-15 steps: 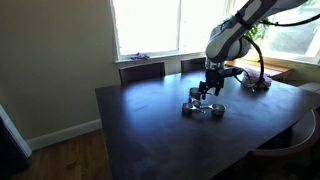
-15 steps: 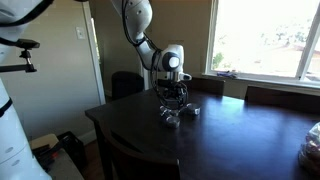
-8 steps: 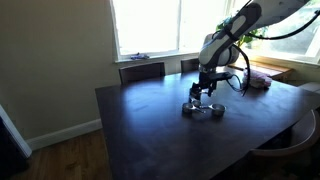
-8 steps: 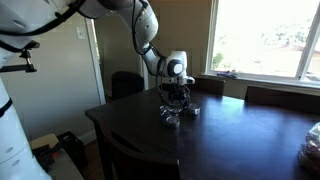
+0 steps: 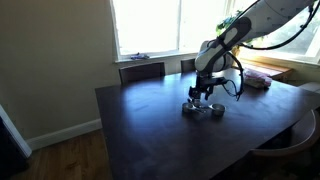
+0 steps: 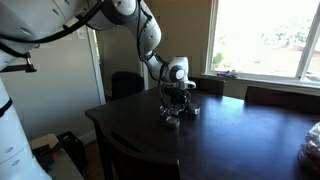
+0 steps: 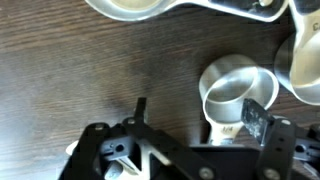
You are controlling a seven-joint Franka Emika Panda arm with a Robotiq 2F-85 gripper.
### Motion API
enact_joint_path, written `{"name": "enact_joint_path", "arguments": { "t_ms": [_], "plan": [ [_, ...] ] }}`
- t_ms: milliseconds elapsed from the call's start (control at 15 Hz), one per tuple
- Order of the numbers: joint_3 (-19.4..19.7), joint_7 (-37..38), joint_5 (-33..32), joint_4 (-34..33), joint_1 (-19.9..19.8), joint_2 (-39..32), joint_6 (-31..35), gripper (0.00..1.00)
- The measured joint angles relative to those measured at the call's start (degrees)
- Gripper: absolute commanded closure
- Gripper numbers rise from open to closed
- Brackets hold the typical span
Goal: Stack the cups
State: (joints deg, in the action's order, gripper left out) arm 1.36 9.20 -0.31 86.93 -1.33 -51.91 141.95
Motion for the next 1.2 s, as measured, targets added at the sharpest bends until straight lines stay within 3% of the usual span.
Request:
{"name": "enact_joint_path", "arguments": {
  "t_ms": [67,133,267,867,1200],
  "plan": [
    [0.0,0.22,0.0,-0.49,0.02,-0.64,-0.16,0.02],
    [0.0,0.38,0.01,-1.05,0.05,-1.3,-0.34,0.25],
    [0.0,0.62,0.01,-1.87,0.11,-2.39,-0.71,0.28],
    [-0.01,0.72,0.02,-3.22,0.39,-2.55,-1.32,0.87],
    [-0.01,0.63,0.25,-3.59,0.3,-2.46,-2.18,0.97]
  ]
}}
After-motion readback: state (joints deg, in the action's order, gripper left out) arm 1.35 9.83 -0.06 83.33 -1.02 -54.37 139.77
